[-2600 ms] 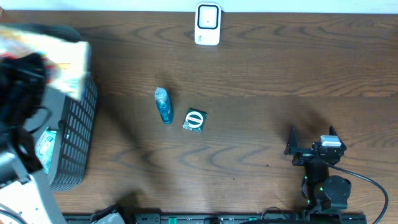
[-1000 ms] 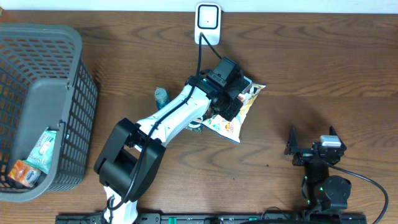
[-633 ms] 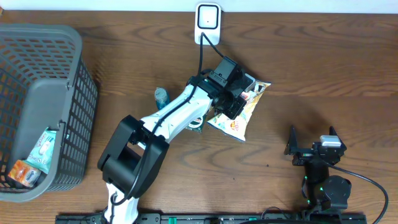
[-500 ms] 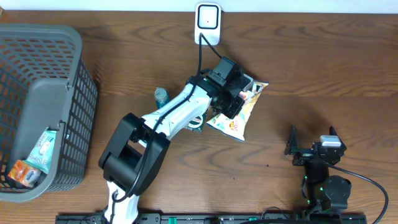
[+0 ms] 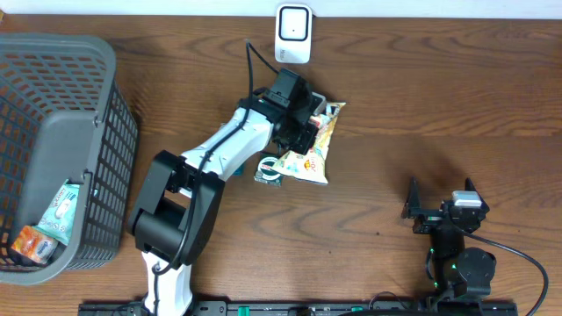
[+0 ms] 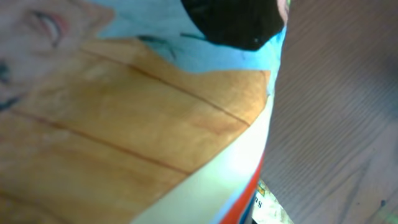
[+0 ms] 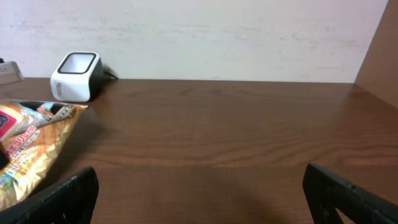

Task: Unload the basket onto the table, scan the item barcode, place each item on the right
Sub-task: 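Lower the snack bag onto the table and release it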

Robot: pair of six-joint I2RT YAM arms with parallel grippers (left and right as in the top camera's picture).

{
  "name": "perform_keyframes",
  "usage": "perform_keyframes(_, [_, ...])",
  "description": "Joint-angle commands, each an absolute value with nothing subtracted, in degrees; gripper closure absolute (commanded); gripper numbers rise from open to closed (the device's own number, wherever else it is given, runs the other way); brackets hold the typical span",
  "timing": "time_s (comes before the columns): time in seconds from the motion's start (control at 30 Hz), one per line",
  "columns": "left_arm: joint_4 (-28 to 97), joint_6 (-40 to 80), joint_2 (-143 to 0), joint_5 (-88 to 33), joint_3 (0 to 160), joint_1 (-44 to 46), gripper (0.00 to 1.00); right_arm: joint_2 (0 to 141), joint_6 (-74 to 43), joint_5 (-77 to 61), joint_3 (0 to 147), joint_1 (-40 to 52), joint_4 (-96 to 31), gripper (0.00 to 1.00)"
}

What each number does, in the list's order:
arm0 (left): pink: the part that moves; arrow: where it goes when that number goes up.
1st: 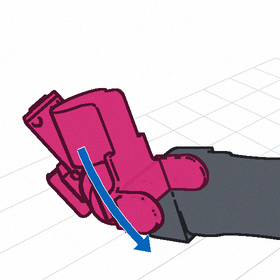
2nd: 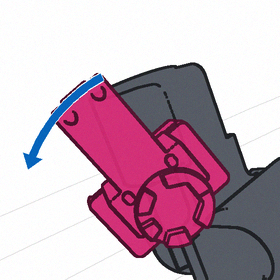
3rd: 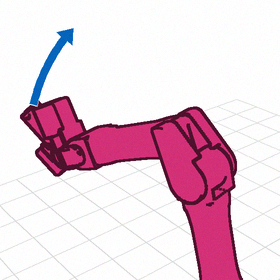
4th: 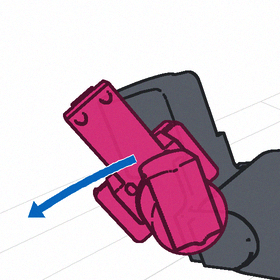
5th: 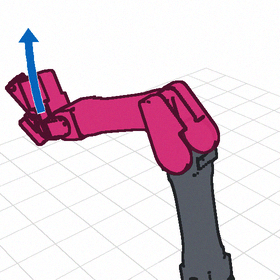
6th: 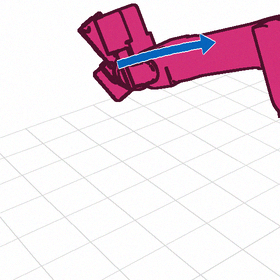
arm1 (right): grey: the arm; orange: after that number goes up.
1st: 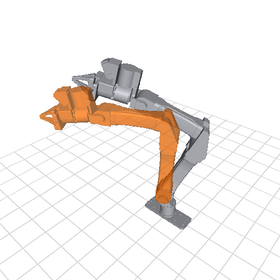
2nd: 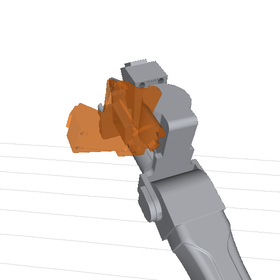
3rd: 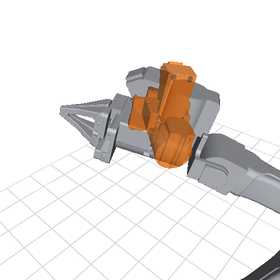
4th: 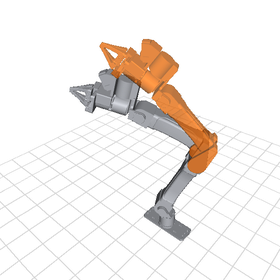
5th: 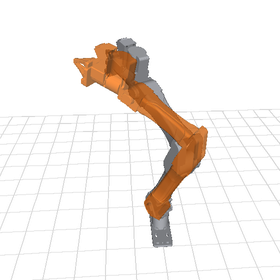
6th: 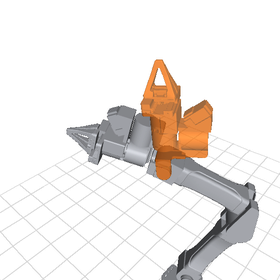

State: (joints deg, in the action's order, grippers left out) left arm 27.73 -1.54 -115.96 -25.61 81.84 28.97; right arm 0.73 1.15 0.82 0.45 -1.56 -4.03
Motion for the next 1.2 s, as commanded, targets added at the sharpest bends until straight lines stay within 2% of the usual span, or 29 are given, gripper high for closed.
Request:
perform_keyframes(0.0, [27.8, -4.4, -116.1, -26.3, 81.2, 27.6, 0.93, 0.4, 2.0, 0.5, 0.3, -0.8, -4.1, 0.01])
perform_keyframes(0.27, [29.1, -5.4, -116.0, -23.5, 81.2, 27.0, 0.93, 0.4, 2.0, 0.5, 0.3, -0.8, -4.1, 0.01])
perform_keyframes(0.5, [29.4, -3.3, -116.0, -21.8, 81.5, 31.7, 0.88, 0.4, 2.0, 0.5, 0.3, -0.8, -4.1, 0.01])
perform_keyframes(0.53, [29.3, -1.8, -116.0, -19.4, 81.6, 32.9, 0.86, 0.4, 2.0, 0.5, 0.3, -0.8, -4.1, 0.01])
perform_keyframes(0.57, [29.2, -0.8, -116.0, -16.8, 81.6, 33.9, 0.78, 0.4, 2.0, 0.5, 0.3, -0.8, -4.1, 0.01])
perform_keyframes(0.6, [29.3, 0.5, -116.0, -13.2, 81.6, 35.0, 0.68, 0.4, 2.0, 0.5, 0.3, -0.8, -4.1, 0.01])
perform_keyframes(0.63, [29.3, 1.6, -116.0, -10.3, 81.6, 35.8, 0.50, 0.4, 2.0, 0.5, 0.3, -0.8, -4.1, 0.01])
perform_keyframes(0.67, [29.5, 2.6, -116.0, -7.5, 81.6, 36.6, 0.36, 0.4, 2.0, 0.5, 0.3, -0.8, -4.1, 0.01])
perform_keyframes(0.7, [29.6, 3.0, -116.0, -5.5, 81.7, 37.2, 0.31, 0.4, 2.0, 0.5, 0.3, -0.8, -4.1, 0.01])
perform_keyframes(0.9, [33.8, 3.1, -111.4, -4.2, 86.4, 38.3, 0.22, 0.4, 2.0, 0.5, 0.3, -0.8, -4.1, 0.01])
perform_keyframes(1.1, [37.7, 2.2, -100.2, -0.7, 93.7, 37.9, 0.02, 0.4, 2.0, 0.5, 0.3, -0.8, -4.1, 0.01])
perform_keyframes(1.17, [37.7, 2.2, -96.1, 3.6, 94.7, 37.5, 0.01, 0.4, 2.0, 0.5, 0.3, -0.8, -4.1, 0.01])
